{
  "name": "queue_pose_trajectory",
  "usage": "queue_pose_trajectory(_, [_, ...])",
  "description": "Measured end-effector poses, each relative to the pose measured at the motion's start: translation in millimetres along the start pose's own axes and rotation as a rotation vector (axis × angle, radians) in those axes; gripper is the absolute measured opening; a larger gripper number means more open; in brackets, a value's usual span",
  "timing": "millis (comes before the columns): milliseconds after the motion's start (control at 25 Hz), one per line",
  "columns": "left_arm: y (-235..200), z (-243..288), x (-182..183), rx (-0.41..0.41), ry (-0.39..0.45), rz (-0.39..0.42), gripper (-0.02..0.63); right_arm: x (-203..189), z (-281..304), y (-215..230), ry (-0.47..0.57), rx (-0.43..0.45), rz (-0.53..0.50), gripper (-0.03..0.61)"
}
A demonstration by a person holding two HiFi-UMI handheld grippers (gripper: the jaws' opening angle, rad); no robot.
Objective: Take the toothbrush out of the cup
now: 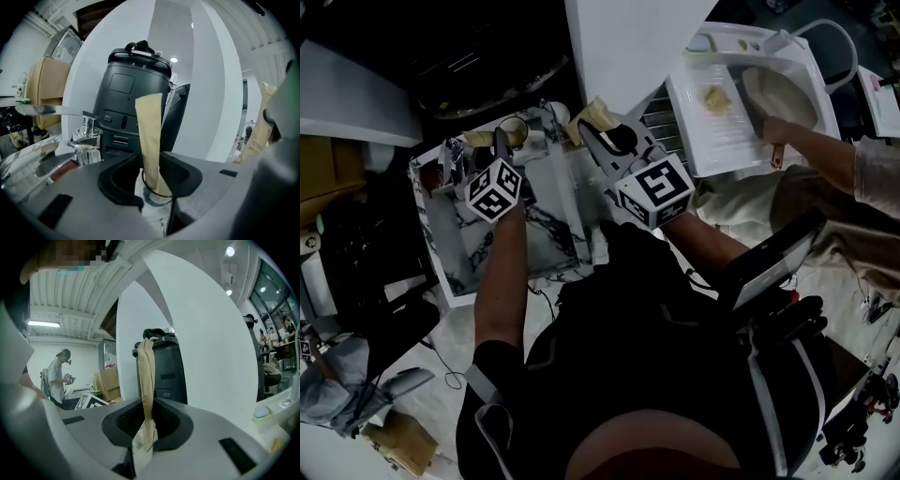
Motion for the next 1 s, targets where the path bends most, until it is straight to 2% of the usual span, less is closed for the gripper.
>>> queue_pose_trajectory(40, [0,1,0,-0.009,-0.004,0.006,0.129,0,0,-1,0.0,-0.002,0.001,0.054])
queue_pose_trajectory(160, [-1,-2,5,-0.003,-0.003,0.004,0.055,2,2,-3,-0.003,0.006,0.002,0.054])
queue_pose_trajectory(280, [8,-6,11,-0.013,0.006,0.024,0.038,6,-3,-1,-0.001,-0.01,0.014,0.054])
queue_pose_trajectory(520, [20,-32,37,-0.073,0.064,0.03,0.035,25,-16,-10,0.018,-0.044,0.016,0.054])
queue_pose_trajectory(880, [48,-106,83,-0.206,0.175,0.009,0.035,61,-40,-39,0.051,-0.086,0.011,0.054])
queue_pose_trajectory(1000, [51,-137,95,-0.21,0.207,0.032,0.034,72,-47,-49,0.063,-0.098,0.011,0.054])
Point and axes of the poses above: the fingertips, and each gripper's own axes: z forward along the fingers, y to its right, x out of its top, the point moved 4 cm from there along -z, backward along the fingers, and after that the axes turned 11 degrees about -z, right-handed, at the moved point
